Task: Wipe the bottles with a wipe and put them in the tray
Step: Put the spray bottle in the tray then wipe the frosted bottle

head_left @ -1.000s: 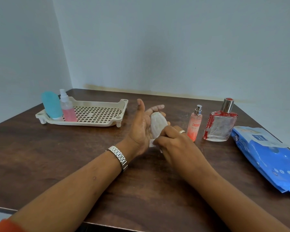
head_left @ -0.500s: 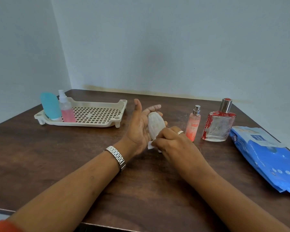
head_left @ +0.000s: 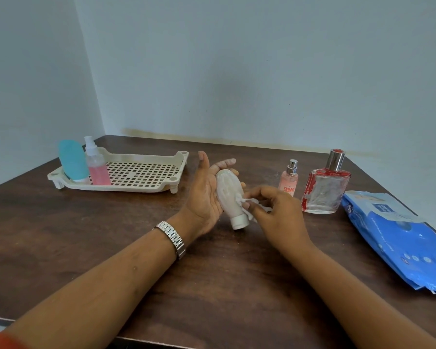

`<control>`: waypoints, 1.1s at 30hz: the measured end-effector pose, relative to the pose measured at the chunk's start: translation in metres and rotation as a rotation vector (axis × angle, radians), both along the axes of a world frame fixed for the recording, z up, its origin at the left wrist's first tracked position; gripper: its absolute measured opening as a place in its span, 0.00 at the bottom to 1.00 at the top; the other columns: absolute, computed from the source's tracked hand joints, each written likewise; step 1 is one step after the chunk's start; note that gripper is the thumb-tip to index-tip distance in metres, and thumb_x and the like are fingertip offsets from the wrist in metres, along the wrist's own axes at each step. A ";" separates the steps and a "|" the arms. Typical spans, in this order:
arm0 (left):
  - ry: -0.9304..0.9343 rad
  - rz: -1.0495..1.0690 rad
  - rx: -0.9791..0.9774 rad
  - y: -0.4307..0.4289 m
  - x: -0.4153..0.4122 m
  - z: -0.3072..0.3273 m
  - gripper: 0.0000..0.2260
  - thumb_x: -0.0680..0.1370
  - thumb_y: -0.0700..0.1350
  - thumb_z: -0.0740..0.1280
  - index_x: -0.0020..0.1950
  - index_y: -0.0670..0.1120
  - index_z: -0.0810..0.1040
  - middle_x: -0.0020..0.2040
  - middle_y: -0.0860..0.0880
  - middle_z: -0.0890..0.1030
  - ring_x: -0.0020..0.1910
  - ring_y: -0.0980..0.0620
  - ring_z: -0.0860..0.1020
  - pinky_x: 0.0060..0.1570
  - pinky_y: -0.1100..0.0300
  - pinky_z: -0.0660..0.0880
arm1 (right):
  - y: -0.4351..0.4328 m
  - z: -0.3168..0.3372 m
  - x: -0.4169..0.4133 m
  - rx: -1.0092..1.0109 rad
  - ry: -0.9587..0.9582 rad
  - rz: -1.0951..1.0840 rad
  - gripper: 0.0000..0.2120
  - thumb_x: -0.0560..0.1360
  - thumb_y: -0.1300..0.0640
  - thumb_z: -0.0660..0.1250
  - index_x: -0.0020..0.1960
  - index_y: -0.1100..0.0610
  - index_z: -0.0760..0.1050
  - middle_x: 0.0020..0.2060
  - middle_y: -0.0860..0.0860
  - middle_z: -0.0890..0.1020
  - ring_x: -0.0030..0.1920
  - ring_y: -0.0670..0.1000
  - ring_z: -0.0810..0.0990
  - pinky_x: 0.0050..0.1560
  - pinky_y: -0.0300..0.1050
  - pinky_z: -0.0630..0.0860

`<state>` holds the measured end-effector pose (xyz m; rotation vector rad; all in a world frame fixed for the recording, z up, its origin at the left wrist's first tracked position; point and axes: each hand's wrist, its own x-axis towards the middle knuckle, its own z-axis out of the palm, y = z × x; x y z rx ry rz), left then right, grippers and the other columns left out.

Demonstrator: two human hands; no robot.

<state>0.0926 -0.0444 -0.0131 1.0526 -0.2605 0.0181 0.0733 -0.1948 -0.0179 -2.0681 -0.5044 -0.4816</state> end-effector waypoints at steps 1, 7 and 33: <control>-0.006 0.016 0.000 0.001 0.000 -0.001 0.37 0.71 0.70 0.51 0.64 0.42 0.72 0.46 0.46 0.75 0.42 0.49 0.78 0.45 0.56 0.79 | 0.000 -0.001 -0.002 -0.043 -0.035 0.010 0.07 0.71 0.61 0.72 0.44 0.50 0.80 0.43 0.42 0.80 0.45 0.36 0.76 0.44 0.23 0.69; 0.012 0.040 -0.002 0.004 0.001 -0.001 0.39 0.68 0.72 0.53 0.64 0.42 0.73 0.45 0.47 0.76 0.42 0.49 0.79 0.46 0.55 0.77 | -0.001 -0.002 -0.006 -0.331 -0.229 0.134 0.09 0.70 0.64 0.72 0.46 0.53 0.83 0.43 0.43 0.78 0.44 0.39 0.75 0.45 0.27 0.71; -0.001 0.030 -0.040 -0.002 -0.005 0.002 0.37 0.70 0.70 0.52 0.58 0.40 0.75 0.41 0.47 0.76 0.38 0.51 0.74 0.40 0.58 0.74 | -0.003 -0.005 -0.004 -0.265 -0.345 0.155 0.06 0.69 0.63 0.73 0.42 0.53 0.82 0.41 0.43 0.81 0.44 0.43 0.78 0.45 0.40 0.76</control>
